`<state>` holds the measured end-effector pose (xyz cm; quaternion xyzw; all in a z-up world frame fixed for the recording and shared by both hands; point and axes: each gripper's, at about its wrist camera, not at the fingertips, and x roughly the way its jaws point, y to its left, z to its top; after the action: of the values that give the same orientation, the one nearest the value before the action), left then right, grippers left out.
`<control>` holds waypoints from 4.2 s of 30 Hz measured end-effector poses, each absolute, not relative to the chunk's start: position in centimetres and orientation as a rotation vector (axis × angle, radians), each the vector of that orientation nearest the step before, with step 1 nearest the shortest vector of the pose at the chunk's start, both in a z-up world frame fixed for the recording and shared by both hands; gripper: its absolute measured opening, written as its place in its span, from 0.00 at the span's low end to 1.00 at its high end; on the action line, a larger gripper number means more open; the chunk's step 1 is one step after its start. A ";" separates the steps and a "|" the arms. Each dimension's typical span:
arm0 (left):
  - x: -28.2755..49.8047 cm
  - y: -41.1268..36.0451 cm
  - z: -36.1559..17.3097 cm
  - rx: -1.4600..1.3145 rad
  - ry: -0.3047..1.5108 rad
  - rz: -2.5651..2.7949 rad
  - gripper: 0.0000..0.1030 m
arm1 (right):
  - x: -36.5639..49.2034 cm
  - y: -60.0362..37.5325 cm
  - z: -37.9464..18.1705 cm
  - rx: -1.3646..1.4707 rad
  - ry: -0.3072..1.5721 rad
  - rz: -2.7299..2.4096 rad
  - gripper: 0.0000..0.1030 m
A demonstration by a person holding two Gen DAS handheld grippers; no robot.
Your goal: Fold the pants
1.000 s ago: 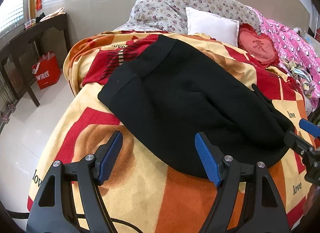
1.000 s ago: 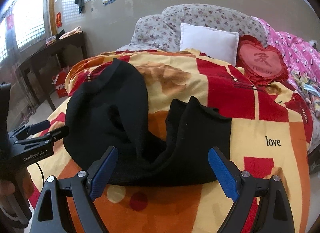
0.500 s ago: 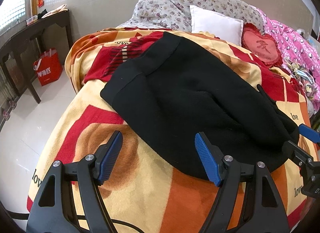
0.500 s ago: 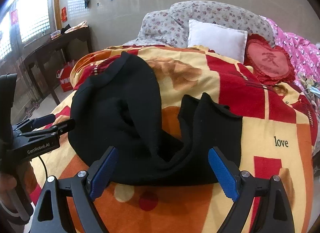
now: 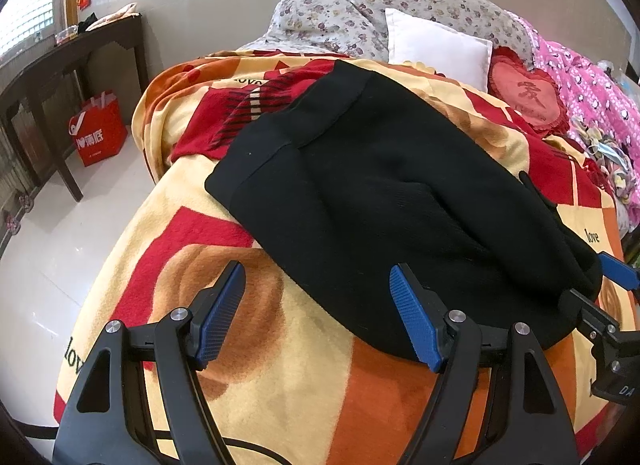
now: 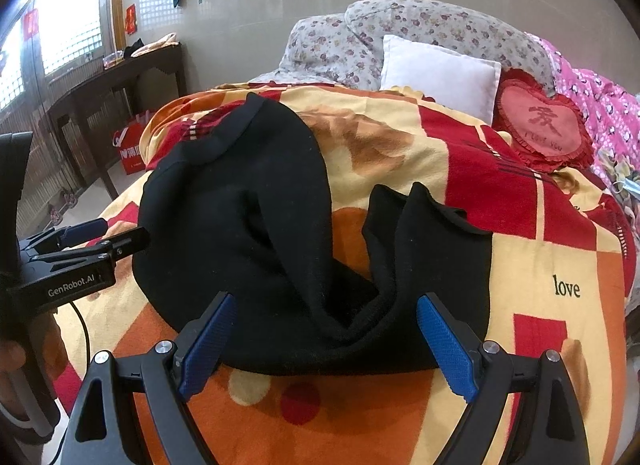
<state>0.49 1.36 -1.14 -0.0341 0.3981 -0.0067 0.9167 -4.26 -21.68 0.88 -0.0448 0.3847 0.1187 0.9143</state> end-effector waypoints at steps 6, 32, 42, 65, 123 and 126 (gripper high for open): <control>0.7 1.8 -1.3 -0.077 0.829 -0.010 0.73 | -4.1 -21.4 0.9 -0.105 0.794 0.241 0.88; 10.1 8.3 -3.3 -0.388 0.954 -0.015 0.73 | -1.6 -18.3 0.0 -0.094 0.810 0.366 0.88; 10.4 7.0 -3.4 -0.322 0.940 -0.021 0.64 | -1.2 -16.6 -0.6 -0.098 0.822 0.429 0.88; 10.7 6.7 -3.2 -0.288 0.946 -0.019 0.49 | -5.9 -11.3 -1.0 -0.186 0.795 0.704 0.58; 4.2 8.4 -0.2 -0.518 0.863 -0.175 0.09 | -2.4 -16.6 -1.8 0.060 0.803 0.773 0.05; -0.4 9.8 0.8 -0.499 0.834 -0.158 0.09 | -3.9 -16.9 -0.9 0.078 0.814 0.829 0.05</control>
<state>-0.36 9.77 0.81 -0.2395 0.4005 -0.0760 0.8812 -3.90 -16.94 -0.91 0.0366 0.3846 0.3915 0.8351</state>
